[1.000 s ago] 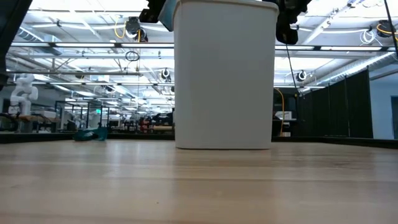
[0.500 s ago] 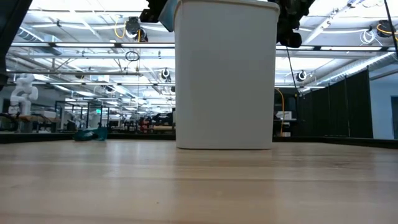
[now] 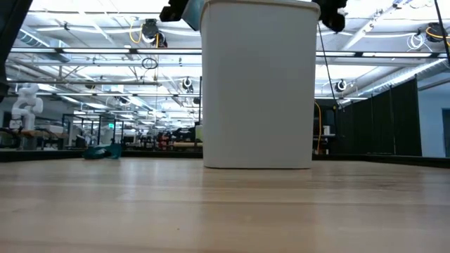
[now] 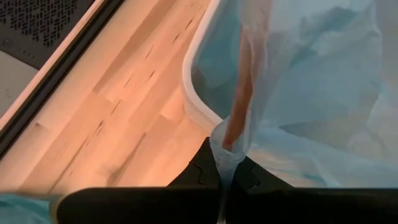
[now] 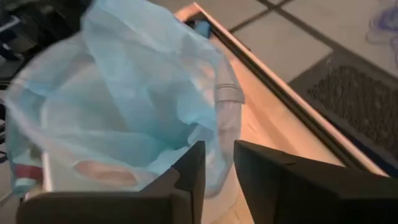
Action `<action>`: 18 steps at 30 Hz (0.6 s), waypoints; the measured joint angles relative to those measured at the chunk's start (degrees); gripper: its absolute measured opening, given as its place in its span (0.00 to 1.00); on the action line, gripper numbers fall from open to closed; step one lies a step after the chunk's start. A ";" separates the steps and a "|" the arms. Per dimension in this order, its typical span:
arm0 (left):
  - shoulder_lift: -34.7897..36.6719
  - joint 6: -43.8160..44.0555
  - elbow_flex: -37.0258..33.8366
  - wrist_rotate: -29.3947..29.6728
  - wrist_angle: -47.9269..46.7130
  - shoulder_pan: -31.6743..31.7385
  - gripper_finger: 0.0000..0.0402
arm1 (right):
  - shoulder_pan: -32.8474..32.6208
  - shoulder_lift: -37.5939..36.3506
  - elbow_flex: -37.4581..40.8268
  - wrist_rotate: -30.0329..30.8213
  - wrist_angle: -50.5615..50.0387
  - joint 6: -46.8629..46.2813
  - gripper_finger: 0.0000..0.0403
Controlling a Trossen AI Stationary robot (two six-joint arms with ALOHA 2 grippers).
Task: Place trash/remove bag and relplace
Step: Insert the new blue trash bag into the white trash bin
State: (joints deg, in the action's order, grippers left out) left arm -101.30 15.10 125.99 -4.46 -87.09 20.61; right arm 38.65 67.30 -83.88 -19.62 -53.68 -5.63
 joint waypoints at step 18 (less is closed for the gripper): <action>0.00 -1.54 0.00 -0.84 -0.77 0.01 0.00 | -1.76 1.39 0.00 -0.03 8.25 0.75 0.31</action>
State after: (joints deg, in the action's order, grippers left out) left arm -101.30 13.56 125.99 -5.31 -87.85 20.62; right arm 36.89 68.69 -83.88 -19.64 -45.44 -4.89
